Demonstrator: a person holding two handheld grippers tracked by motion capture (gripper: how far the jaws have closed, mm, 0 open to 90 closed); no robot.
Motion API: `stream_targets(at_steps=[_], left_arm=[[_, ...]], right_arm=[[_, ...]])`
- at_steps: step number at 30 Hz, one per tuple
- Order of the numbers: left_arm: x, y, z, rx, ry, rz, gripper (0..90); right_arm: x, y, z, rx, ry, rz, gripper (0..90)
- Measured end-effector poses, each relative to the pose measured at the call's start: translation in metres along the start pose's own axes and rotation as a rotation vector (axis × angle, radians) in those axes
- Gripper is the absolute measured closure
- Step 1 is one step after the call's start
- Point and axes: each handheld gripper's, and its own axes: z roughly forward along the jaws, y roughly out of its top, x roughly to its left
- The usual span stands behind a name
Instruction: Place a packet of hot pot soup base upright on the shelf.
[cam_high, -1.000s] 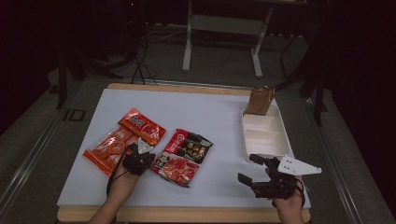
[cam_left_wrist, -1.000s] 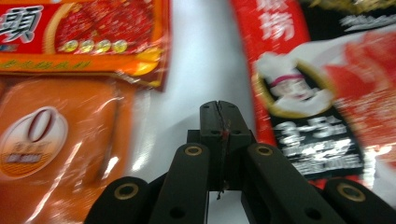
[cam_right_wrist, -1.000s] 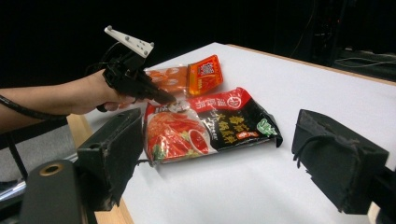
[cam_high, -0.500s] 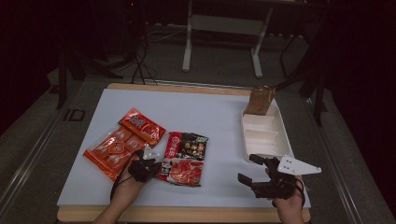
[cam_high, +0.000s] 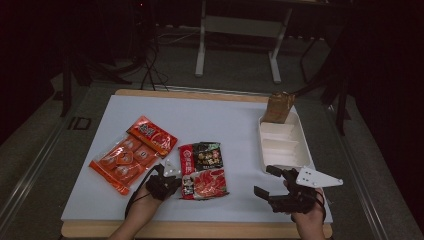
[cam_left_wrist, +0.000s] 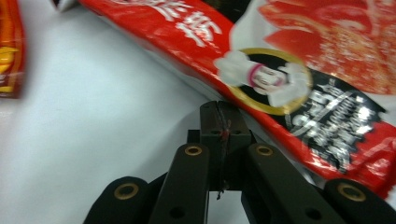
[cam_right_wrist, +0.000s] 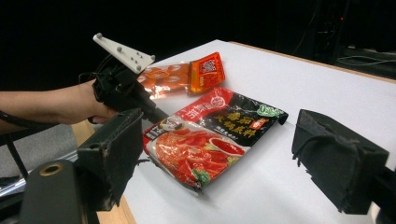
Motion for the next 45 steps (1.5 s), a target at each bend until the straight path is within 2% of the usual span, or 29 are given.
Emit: stream_targets(at_steps=[5,10,12,14,16,19,21,22,24,25,27,29,31,33,38,40,42,45], left_arm=[[0.014,0.007,-0.009,-0.054,0.043,-0.035,90.0],[0.026,0.016,-0.019,-0.134,0.035,-0.073,88.0],[0.029,0.019,-0.022,-0.161,0.028,-0.085,88.0],[0.033,0.024,-0.023,-0.174,0.033,-0.097,81.6],[0.037,0.027,-0.023,-0.207,0.011,-0.116,75.9],[0.043,0.033,-0.019,-0.205,0.011,-0.137,66.5],[0.046,0.036,-0.014,-0.195,0.008,-0.152,65.5],[0.047,0.037,-0.013,-0.196,0.002,-0.152,62.1],[0.050,0.039,-0.008,-0.193,0.016,-0.146,61.6],[0.052,0.041,-0.006,-0.193,0.001,-0.152,58.5],[0.054,0.044,-0.001,-0.187,0.009,-0.150,56.9],[0.058,0.048,0.003,-0.185,-0.003,-0.156,50.0],[0.059,0.051,0.006,-0.184,0.010,-0.148,49.9],[0.062,0.054,0.010,-0.187,0.002,-0.149,48.2],[0.067,0.058,0.024,-0.161,0.022,-0.141,47.9],[0.070,0.058,0.030,-0.153,0.015,-0.159,48.1],[0.072,0.058,0.035,-0.142,0.023,-0.153,48.5],[0.075,0.059,0.042,-0.133,0.009,-0.172,48.5]], right_arm=[[-0.002,-0.001,0.000,0.001,0.000,0.003,18.2],[-0.003,-0.001,-0.003,-0.050,0.021,0.023,16.1],[-0.002,0.000,-0.004,-0.058,0.010,0.032,15.9],[-0.001,0.000,-0.004,-0.049,-0.006,0.014,15.9],[0.000,0.000,-0.004,-0.044,-0.019,0.002,16.4],[0.001,0.000,-0.003,-0.039,-0.023,-0.018,16.4],[0.002,0.000,-0.002,-0.029,-0.033,-0.035,16.3],[0.003,0.000,-0.002,-0.027,-0.037,-0.044,16.0],[0.004,0.000,-0.001,-0.016,-0.049,-0.060,15.4],[0.004,0.000,-0.001,-0.020,-0.053,-0.066,15.4],[0.004,0.000,-0.001,-0.020,-0.043,-0.059,15.4],[0.004,-0.001,-0.001,-0.015,-0.047,-0.062,15.4],[0.005,-0.001,-0.001,-0.018,-0.040,-0.058,15.4],[0.005,-0.001,-0.001,-0.017,-0.038,-0.060,15.4],[0.005,-0.002,-0.001,-0.018,-0.033,-0.065,15.4],[0.005,-0.002,-0.001,-0.012,-0.027,-0.062,15.4],[0.005,-0.003,0.000,-0.007,-0.026,-0.065,15.4],[0.006,-0.003,0.002,0.003,-0.017,-0.070,15.4]])
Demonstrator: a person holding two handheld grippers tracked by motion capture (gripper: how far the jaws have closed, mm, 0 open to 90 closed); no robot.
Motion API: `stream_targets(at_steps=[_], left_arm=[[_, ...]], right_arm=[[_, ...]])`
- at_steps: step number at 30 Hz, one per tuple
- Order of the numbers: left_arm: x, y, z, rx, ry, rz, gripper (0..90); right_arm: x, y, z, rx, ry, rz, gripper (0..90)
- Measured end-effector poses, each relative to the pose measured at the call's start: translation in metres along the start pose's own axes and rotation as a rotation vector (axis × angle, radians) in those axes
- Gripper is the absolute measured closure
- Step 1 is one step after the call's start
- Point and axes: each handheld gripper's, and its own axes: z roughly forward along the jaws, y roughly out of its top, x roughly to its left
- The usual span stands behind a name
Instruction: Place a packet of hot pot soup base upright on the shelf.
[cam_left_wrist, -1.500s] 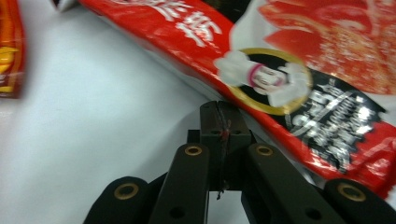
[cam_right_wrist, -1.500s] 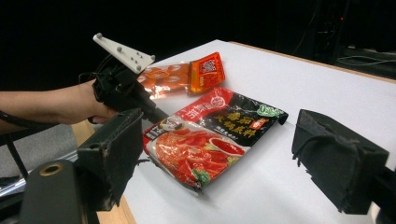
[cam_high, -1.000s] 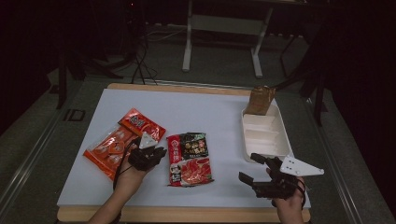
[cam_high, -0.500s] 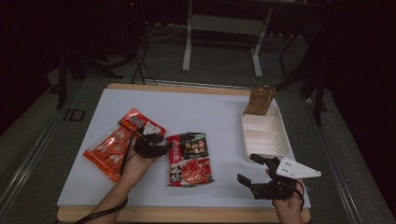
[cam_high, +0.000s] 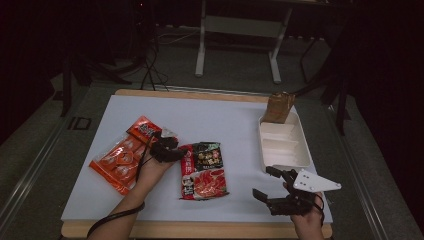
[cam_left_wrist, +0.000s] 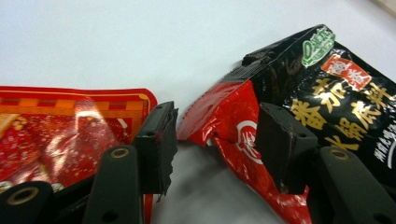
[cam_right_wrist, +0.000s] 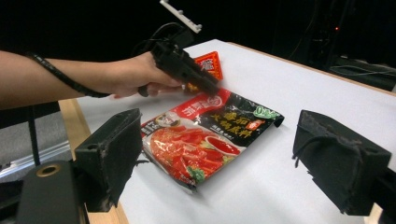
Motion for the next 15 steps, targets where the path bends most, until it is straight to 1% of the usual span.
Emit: stream_targets(at_steps=[1,2,3,5,6,8,9,10,11,13,15], left_arm=[[0.001,0.000,0.003,0.010,-0.008,-0.007,48.5],[0.000,0.000,0.005,0.023,-0.004,0.001,50.0],[0.000,-0.001,0.006,0.025,-0.001,0.007,50.4],[0.000,-0.001,0.010,0.034,-0.016,-0.008,51.8],[0.000,-0.001,0.010,0.033,-0.015,-0.005,51.9],[-0.002,-0.002,0.013,0.054,-0.033,0.000,57.0],[-0.002,-0.002,0.013,0.054,-0.033,0.000,58.6],[-0.003,-0.002,0.014,0.067,-0.030,0.012,58.6],[-0.004,0.000,0.014,0.081,-0.032,0.016,61.3],[-0.010,0.003,0.014,0.112,-0.004,0.059,64.2],[-0.012,0.004,0.014,0.127,0.006,0.065,65.5]], right_arm=[[0.000,0.000,0.000,0.003,0.003,0.000,15.4],[0.000,0.000,0.001,0.004,0.004,0.000,15.4],[0.000,0.000,0.001,0.004,0.007,0.000,15.4],[0.000,-0.001,0.001,0.005,0.010,-0.004,15.4],[0.000,-0.001,0.001,0.006,0.009,-0.003,15.4],[-0.001,-0.001,0.001,0.008,0.013,0.001,15.4],[-0.001,-0.001,0.001,0.008,0.013,0.001,15.4],[-0.001,-0.001,0.002,0.008,0.014,0.005,15.4],[-0.002,-0.001,0.003,0.010,0.018,0.012,15.4],[-0.003,-0.001,0.004,0.012,0.024,0.024,15.4],[-0.002,-0.001,0.005,0.015,0.028,0.022,15.4]])
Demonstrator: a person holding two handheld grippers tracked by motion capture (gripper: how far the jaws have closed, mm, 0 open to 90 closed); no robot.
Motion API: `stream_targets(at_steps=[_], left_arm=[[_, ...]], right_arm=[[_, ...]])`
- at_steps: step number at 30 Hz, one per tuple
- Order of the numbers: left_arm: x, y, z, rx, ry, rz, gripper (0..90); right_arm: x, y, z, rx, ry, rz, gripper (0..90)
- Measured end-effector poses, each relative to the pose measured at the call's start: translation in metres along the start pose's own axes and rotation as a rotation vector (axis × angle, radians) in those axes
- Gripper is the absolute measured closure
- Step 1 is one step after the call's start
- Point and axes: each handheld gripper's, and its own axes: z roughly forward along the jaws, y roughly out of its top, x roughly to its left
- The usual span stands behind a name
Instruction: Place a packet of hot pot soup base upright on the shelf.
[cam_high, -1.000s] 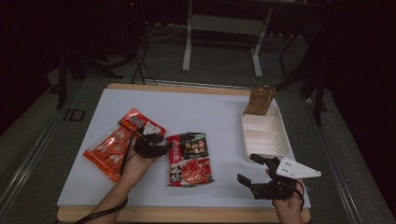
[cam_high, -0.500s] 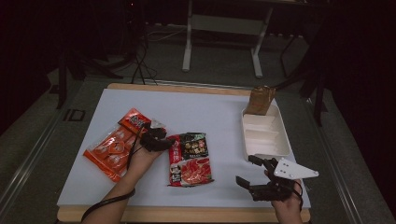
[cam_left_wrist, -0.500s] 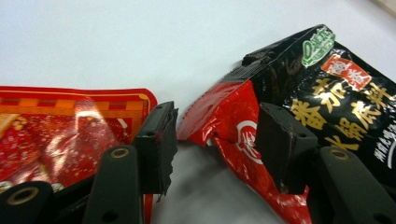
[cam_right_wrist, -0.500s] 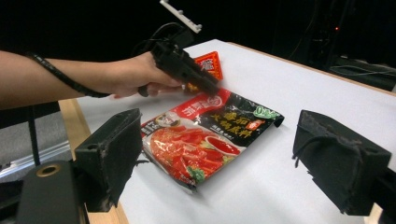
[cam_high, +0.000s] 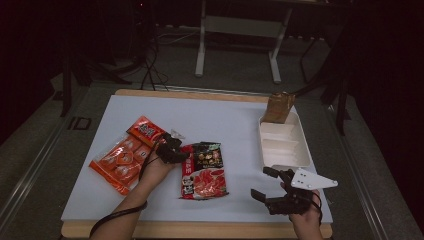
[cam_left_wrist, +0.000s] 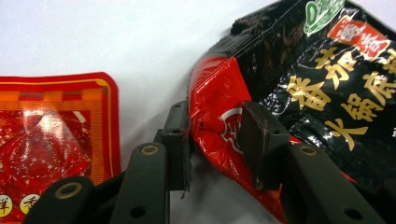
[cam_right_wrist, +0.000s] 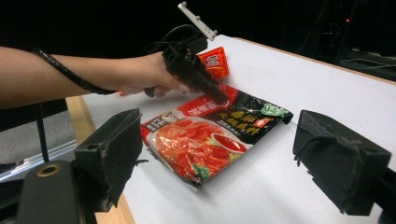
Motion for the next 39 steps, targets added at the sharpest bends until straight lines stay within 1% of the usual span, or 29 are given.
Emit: stream_targets(at_steps=[1,3,4,5,7,9,10,11,13,15,16,17,19,20,22,26,27,29,30,31,32,33,34,36,37,39], left_arm=[[0.000,0.001,0.000,0.005,0.002,0.002,66.3],[0.001,0.002,0.000,0.016,-0.007,-0.014,70.0],[0.000,0.003,0.000,0.021,-0.012,-0.016,76.3],[-0.003,0.004,0.000,0.019,0.011,0.004,77.7],[-0.013,0.005,-0.001,0.013,0.070,0.055,79.7],[-0.018,0.006,-0.003,0.005,0.096,0.072,81.3],[-0.019,0.006,-0.004,0.001,0.105,0.076,82.0],[-0.020,0.006,-0.005,-0.007,0.108,0.069,82.3],[-0.021,0.008,-0.008,-0.023,0.102,0.060,83.6],[-0.023,0.009,-0.013,-0.045,0.103,0.067,84.1],[-0.024,0.011,-0.016,-0.055,0.098,0.064,84.6],[-0.026,0.013,-0.020,-0.064,0.101,0.078,85.1],[-0.029,0.016,-0.025,-0.073,0.098,0.085,85.6],[-0.031,0.018,-0.028,-0.081,0.097,0.097,85.8],[-0.032,0.020,-0.033,-0.095,0.085,0.094,86.4],[-0.038,0.021,-0.043,-0.128,0.088,0.117,86.7],[-0.040,0.022,-0.046,-0.135,0.086,0.132,86.7],[-0.042,0.022,-0.053,-0.163,0.074,0.132,86.8],[-0.045,0.023,-0.056,-0.169,0.075,0.136,86.8],[-0.047,0.023,-0.059,-0.176,0.077,0.150,86.8],[-0.049,0.023,-0.061,-0.193,0.075,0.168,86.8],[-0.050,0.023,-0.063,-0.197,0.072,0.179,86.8],[-0.051,0.023,-0.065,-0.207,0.067,0.179,86.8],[-0.053,0.023,-0.069,-0.227,0.055,0.192,87.0],[-0.053,0.023,-0.071,-0.227,0.048,0.177,87.1],[-0.053,0.021,-0.073,-0.247,0.036,0.174,87.3]], right_arm=[[0.000,0.000,0.000,0.003,0.004,-0.001,15.4],[0.001,0.000,0.001,0.005,0.013,0.001,15.4],[0.001,0.000,0.001,0.005,0.015,0.000,15.4],[0.001,0.000,0.002,0.007,0.016,-0.001,15.5],[0.001,-0.001,0.002,0.009,0.018,0.004,15.5],[0.000,-0.001,0.003,0.010,0.017,0.003,15.5],[0.000,-0.001,0.003,0.009,0.017,0.005,15.6],[0.000,-0.001,0.003,0.009,0.016,0.005,15.7],[0.000,0.000,0.002,0.007,0.015,0.005,15.7],[0.000,0.000,0.001,0.003,0.012,-0.001,15.7],[0.000,0.000,0.000,0.002,0.011,-0.002,15.7],[0.000,0.000,0.000,-0.002,0.008,-0.003,15.8],[-0.001,0.000,-0.001,-0.001,-0.001,0.001,17.9],[-0.001,0.001,-0.002,0.005,-0.005,0.008,18.8],[-0.001,0.001,-0.003,0.007,-0.018,0.015,18.9],[-0.001,0.003,-0.005,-0.006,-0.045,0.008,18.8],[-0.001,0.003,-0.006,-0.010,-0.049,0.010,18.8],[-0.001,0.003,-0.006,-0.012,-0.074,0.002,18.6],[-0.001,0.003,-0.007,-0.012,-0.076,0.003,18.5],[-0.002,0.003,-0.007,-0.018,-0.071,0.008,18.4],[-0.002,0.003,-0.007,-0.020,-0.069,0.011,18.4],[-0.002,0.003,-0.007,-0.020,-0.069,0.012,18.4],[-0.002,0.003,-0.007,-0.021,-0.069,0.012,18.4],[-0.002,0.004,-0.007,-0.022,-0.072,0.005,18.3],[-0.001,0.004,-0.007,-0.024,-0.076,-0.002,18.2],[-0.001,0.004,-0.007,-0.021,-0.083,-0.014,17.2]])
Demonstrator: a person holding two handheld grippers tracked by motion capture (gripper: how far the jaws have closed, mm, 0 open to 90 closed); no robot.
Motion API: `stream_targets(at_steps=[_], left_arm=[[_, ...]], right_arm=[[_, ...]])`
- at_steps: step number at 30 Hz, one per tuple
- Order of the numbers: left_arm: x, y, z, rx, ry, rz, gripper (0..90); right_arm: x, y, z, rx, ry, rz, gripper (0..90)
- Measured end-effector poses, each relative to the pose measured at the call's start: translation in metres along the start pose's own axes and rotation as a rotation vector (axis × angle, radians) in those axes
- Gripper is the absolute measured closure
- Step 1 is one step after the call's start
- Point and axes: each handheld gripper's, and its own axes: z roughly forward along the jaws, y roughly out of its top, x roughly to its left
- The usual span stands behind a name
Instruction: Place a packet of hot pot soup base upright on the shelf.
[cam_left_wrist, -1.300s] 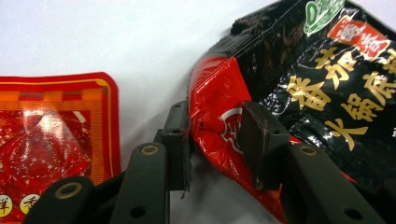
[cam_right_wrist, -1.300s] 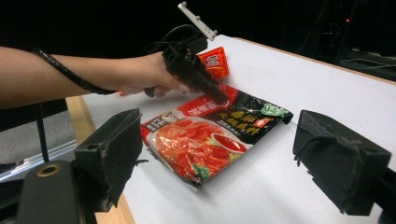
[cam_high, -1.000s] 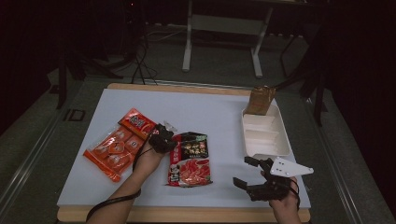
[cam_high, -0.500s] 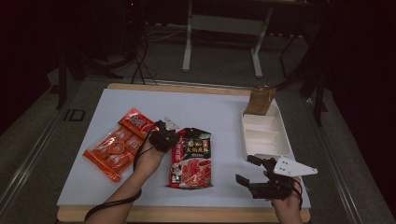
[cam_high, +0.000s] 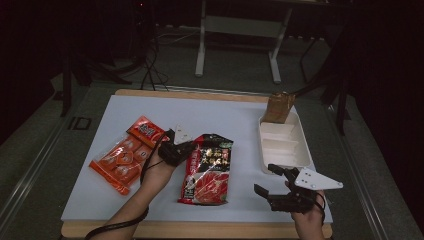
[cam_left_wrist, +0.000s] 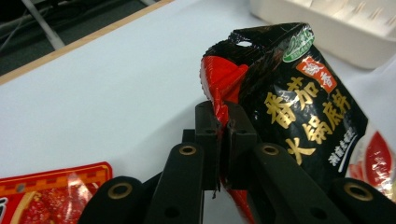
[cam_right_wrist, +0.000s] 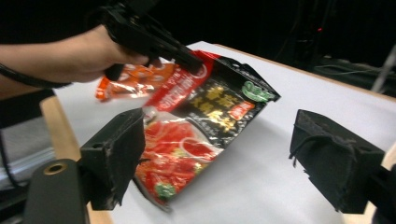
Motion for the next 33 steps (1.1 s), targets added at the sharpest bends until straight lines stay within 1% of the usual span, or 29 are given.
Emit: stream_targets(at_steps=[1,2,3,5,7,9,10,13,14,16,18,19,20,22,23,24,25,27,28,30,33], left_arm=[[-0.001,-0.001,-0.002,-0.012,-0.008,-0.006,87.4],[-0.001,-0.001,-0.002,-0.012,-0.008,-0.006,87.5],[-0.002,-0.001,-0.004,-0.033,-0.013,-0.012,87.5],[-0.004,-0.003,-0.007,-0.058,-0.019,-0.023,87.5],[-0.005,-0.003,-0.010,-0.080,-0.038,-0.043,87.6],[-0.007,-0.002,-0.014,-0.097,-0.047,-0.044,87.7],[-0.008,-0.002,-0.015,-0.105,-0.048,-0.033,87.7],[-0.013,-0.001,-0.021,-0.127,-0.066,-0.029,87.9],[-0.015,-0.001,-0.023,-0.132,-0.067,-0.020,87.9],[-0.018,0.001,-0.026,-0.138,-0.071,-0.012,87.9],[-0.021,0.002,-0.030,-0.146,-0.076,-0.004,87.9],[-0.022,0.002,-0.031,-0.153,-0.082,-0.006,88.0],[-0.024,0.002,-0.033,-0.160,-0.084,-0.009,88.0],[-0.026,0.002,-0.036,-0.171,-0.091,-0.006,88.1],[-0.027,0.001,-0.038,-0.177,-0.093,-0.006,88.1],[-0.028,0.001,-0.039,-0.180,-0.096,-0.009,88.1],[-0.029,0.001,-0.041,-0.189,-0.101,-0.012,88.2],[-0.032,0.001,-0.045,-0.199,-0.105,-0.003,88.2],[-0.033,0.001,-0.048,-0.206,-0.115,-0.007,88.2],[-0.037,0.002,-0.052,-0.220,-0.122,0.013,88.2],[-0.042,0.003,-0.056,-0.232,-0.134,0.025,88.3]], right_arm=[[0.000,0.000,0.000,0.003,-0.016,-0.016,17.1],[0.000,0.000,0.000,0.003,-0.016,-0.016,17.1],[0.001,0.000,0.001,0.008,-0.037,-0.033,17.1],[0.001,0.001,0.000,0.000,-0.064,-0.046,16.7],[0.001,0.002,-0.001,-0.009,-0.082,-0.058,16.7],[0.000,0.002,-0.001,-0.011,-0.101,-0.054,16.2],[0.000,0.002,-0.002,-0.009,-0.106,-0.054,16.1],[-0.002,0.001,-0.001,0.001,-0.097,-0.028,15.7],[-0.002,0.001,0.000,0.005,-0.089,-0.017,14.1],[-0.002,0.001,0.000,-0.005,-0.071,0.014,13.7],[-0.002,0.001,0.001,-0.001,-0.062,0.031,12.2],[-0.002,0.001,0.001,-0.003,-0.057,0.034,11.2],[-0.001,0.002,0.002,0.000,-0.063,0.037,11.0],[0.001,0.002,0.003,0.002,-0.069,0.028,10.6],[0.001,0.002,0.004,0.003,-0.063,0.028,10.6],[0.001,0.002,0.006,0.016,-0.056,0.024,10.6],[0.002,0.001,0.007,0.024,-0.066,0.024,10.6],[0.003,0.001,0.009,0.033,-0.048,0.026,10.8],[0.003,0.001,0.010,0.038,-0.051,0.023,11.9],[0.004,0.001,0.012,0.039,-0.037,0.022,12.8],[0.006,0.002,0.013,0.045,-0.032,0.019,16.4]])
